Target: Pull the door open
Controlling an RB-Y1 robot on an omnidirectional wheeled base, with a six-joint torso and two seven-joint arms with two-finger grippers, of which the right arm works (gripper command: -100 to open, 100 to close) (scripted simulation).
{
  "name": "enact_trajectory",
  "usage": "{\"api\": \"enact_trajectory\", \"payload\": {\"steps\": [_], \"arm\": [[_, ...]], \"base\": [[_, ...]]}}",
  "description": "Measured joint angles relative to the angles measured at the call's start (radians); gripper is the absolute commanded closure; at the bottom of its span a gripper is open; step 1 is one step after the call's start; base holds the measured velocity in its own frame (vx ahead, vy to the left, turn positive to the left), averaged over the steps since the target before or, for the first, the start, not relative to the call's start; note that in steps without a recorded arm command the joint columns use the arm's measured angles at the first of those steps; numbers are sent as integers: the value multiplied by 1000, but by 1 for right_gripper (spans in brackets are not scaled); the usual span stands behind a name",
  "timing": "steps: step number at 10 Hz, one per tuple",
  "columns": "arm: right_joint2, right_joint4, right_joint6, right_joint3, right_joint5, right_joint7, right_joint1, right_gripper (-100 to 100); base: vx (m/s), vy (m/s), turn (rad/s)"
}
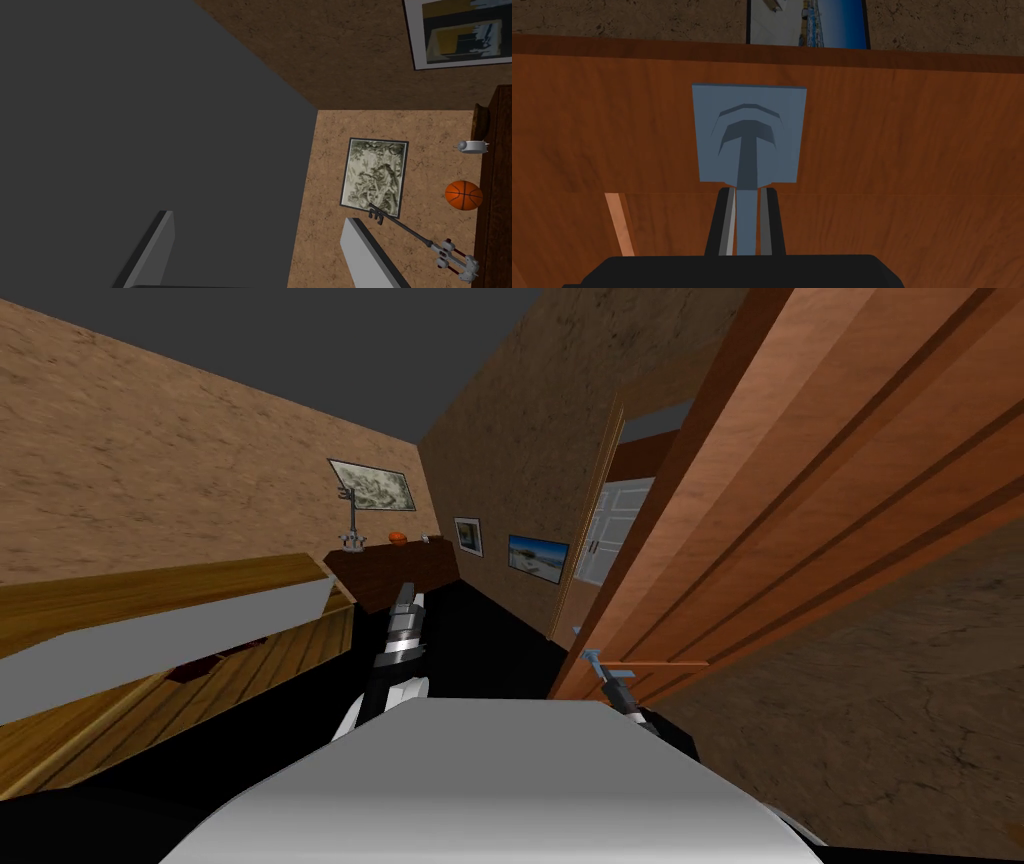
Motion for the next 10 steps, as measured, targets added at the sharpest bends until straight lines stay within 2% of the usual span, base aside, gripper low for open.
{"api": "enact_trajectory", "payload": {"steps": [2,3,4,6,8,10], "arm": [[3,-19,25,-7,0,7,-5,100],[-2,-62,59,-16,-3,19,6,100],[1,-62,69,-18,-2,22,-2,100],[11,-29,66,-22,1,20,-32,100],[17,-40,94,-34,1,29,-47,100],[30,-36,123,-45,3,39,-76,100]], "base": [[-123,-35,128],[-108,-53,73],[-49,-17,2],[-143,-48,144],[-196,-76,167],[-248,-77,148]]}}
